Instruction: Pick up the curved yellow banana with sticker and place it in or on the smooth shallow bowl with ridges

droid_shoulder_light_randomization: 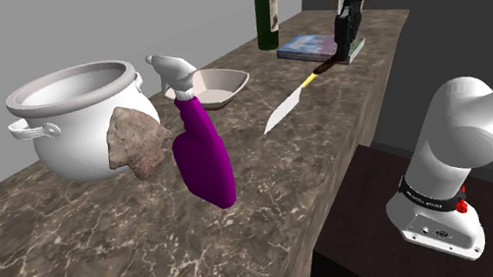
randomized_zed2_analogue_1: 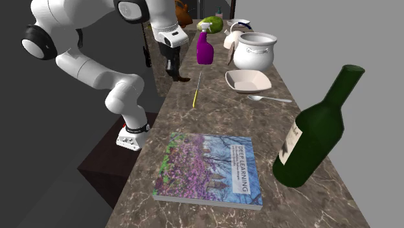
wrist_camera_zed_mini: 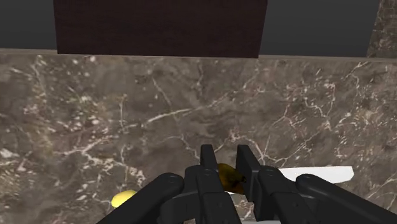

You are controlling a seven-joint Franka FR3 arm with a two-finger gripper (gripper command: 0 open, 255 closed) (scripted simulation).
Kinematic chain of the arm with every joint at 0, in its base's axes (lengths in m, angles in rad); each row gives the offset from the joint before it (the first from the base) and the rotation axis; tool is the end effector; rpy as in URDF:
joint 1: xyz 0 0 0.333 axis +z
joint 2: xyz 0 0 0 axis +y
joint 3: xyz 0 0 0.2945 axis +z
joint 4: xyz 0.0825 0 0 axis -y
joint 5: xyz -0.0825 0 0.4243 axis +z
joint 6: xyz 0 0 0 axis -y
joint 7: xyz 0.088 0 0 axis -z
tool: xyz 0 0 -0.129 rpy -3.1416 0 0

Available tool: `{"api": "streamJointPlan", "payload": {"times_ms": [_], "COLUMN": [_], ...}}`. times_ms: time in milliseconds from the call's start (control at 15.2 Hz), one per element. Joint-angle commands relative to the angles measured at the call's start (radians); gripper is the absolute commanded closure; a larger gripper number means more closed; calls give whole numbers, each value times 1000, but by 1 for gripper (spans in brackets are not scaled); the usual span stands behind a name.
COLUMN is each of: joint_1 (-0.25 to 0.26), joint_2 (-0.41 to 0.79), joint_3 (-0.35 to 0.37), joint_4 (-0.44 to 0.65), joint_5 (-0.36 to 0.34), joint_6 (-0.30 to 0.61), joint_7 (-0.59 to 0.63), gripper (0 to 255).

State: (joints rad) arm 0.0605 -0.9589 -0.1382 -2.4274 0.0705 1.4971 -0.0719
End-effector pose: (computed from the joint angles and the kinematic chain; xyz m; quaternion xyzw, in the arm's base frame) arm 0.3123 -0.0230 0.5672 -0.9953 -0.0286 -0.0163 0.0908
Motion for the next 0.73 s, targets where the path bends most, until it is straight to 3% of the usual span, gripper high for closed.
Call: {"api": "streamJointPlan", "payload": {"times_ms": [0,198,660], "joint_1": [3,5,47], "joint_2": [12,24,274], "joint_3": [2,3,58], "joint_4": [35,71,203], "joint_5": [3,5,60], "joint_6": [-23,-47,79], "joint_7": [5,8,60], "gripper": [255,255,255]}}
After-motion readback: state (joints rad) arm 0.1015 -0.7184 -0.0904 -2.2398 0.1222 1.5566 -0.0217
